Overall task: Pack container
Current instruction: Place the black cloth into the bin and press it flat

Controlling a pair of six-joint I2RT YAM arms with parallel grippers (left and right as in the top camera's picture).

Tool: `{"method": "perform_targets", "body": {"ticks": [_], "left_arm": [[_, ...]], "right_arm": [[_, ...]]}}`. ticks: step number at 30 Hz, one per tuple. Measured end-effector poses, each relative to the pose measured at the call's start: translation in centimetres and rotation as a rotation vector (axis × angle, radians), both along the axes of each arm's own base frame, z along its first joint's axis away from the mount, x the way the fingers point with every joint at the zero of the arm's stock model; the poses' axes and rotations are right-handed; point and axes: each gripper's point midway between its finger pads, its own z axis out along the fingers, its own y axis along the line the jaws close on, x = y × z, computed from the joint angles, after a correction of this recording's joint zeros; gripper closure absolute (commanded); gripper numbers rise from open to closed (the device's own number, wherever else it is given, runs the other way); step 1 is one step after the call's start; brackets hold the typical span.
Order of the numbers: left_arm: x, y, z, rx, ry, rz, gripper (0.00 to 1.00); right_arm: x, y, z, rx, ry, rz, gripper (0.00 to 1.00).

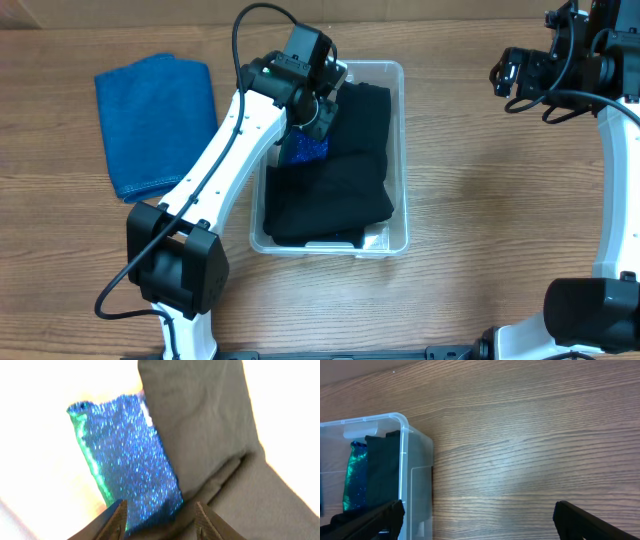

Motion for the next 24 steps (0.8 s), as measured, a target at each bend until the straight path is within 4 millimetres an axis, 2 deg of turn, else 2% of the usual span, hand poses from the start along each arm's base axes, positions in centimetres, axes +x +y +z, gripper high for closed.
{"method": "perform_targets", "body": {"ticks": [3, 6, 8, 10, 14, 17, 20, 24], "left_arm": [[0.0, -0.2, -0.1, -0.016, 0.009, 0.012, 0.66], [-0.4, -0.9, -1.3, -0.022, 0.049, 0.015, 0.69], [-0.9, -1.8, -3.0, -0.011, 0.091, 0.006, 0.70], [-2.0, -3.0, -5.9, 0.018, 0.158, -0.019, 0.70], [-5.3, -4.2, -10.6, 0.107, 0.307, -0.061, 0.77], [-7.4, -3.7, -10.9, 0.159, 0.391, -0.069, 0.83], [-9.2, -3.0, -11.2, 0.204, 0.461, -0.083, 0.83], [-9.4, -3.1, -11.3, 0.209, 0.466, -0.106, 0.79]], "right_arm": [[0.0, 0.0, 0.0, 0.000, 0.000, 0.000, 0.00], [0.0, 0.0, 0.0, 0.000, 0.000, 0.000, 0.00], [0.0, 0.0, 0.0, 0.000, 0.000, 0.000, 0.00], [0.0, 0.0, 0.0, 0.000, 0.000, 0.000, 0.00], [-0.1, 0.0, 0.0, 0.000, 0.003, 0.000, 0.00], [-0.1, 0.0, -0.1, 0.001, 0.004, 0.000, 0.00], [0.0, 0.0, 0.0, 0.000, 0.002, 0.000, 0.00], [0.0, 0.0, 0.0, 0.000, 0.000, 0.000, 0.00]]}}
